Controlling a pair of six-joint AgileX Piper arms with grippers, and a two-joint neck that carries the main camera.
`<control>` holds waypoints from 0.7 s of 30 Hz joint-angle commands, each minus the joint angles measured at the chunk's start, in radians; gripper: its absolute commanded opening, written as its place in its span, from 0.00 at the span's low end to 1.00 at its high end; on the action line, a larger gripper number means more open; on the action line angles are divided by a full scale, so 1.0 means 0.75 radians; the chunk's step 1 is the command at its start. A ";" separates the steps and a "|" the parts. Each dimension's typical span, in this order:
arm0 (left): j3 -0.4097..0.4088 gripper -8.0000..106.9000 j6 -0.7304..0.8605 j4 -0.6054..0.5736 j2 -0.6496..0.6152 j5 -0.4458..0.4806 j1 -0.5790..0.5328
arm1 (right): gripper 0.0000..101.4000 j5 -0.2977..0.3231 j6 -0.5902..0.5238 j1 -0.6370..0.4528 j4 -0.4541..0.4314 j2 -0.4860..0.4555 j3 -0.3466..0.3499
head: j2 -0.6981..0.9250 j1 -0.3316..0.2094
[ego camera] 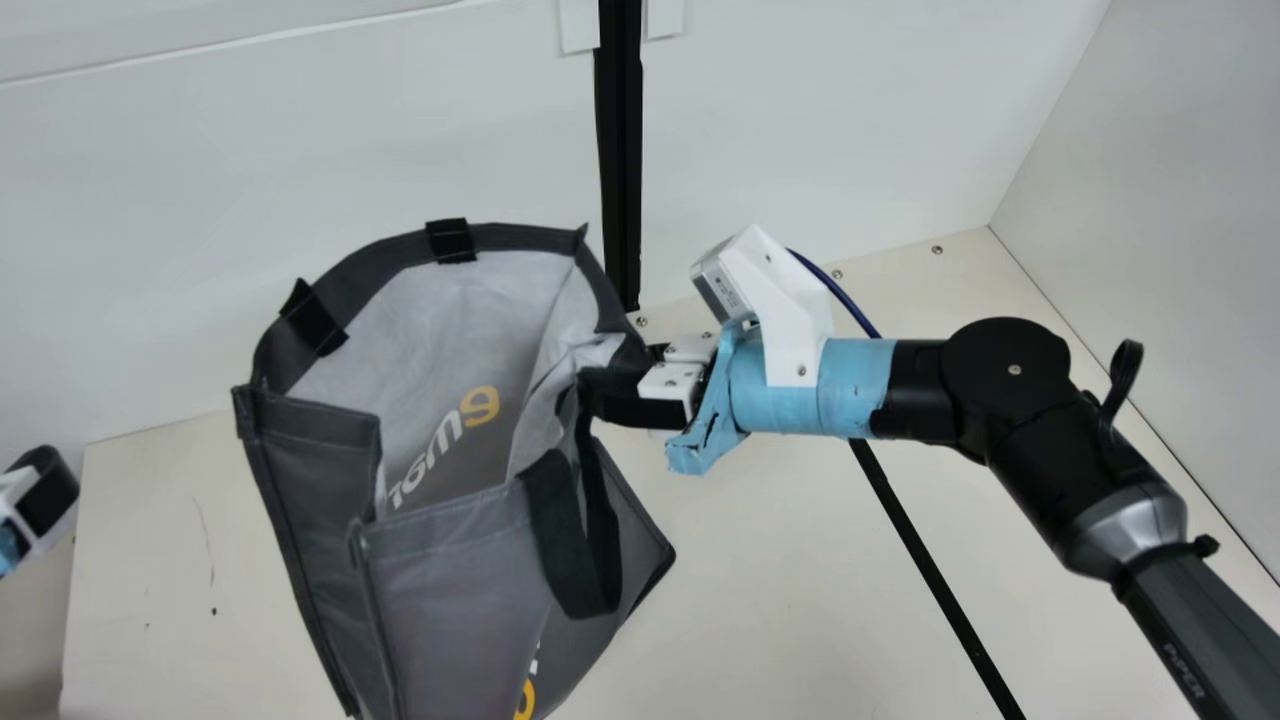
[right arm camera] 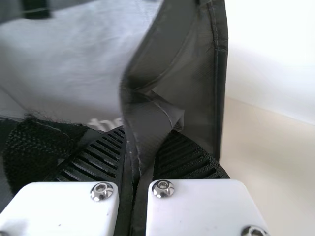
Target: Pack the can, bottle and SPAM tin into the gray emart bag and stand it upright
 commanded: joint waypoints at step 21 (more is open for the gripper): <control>0.000 0.85 0.000 0.000 0.000 0.000 0.000 | 0.00 -0.020 -0.002 -0.264 -0.120 -0.018 -0.131 | -0.003 -0.028</control>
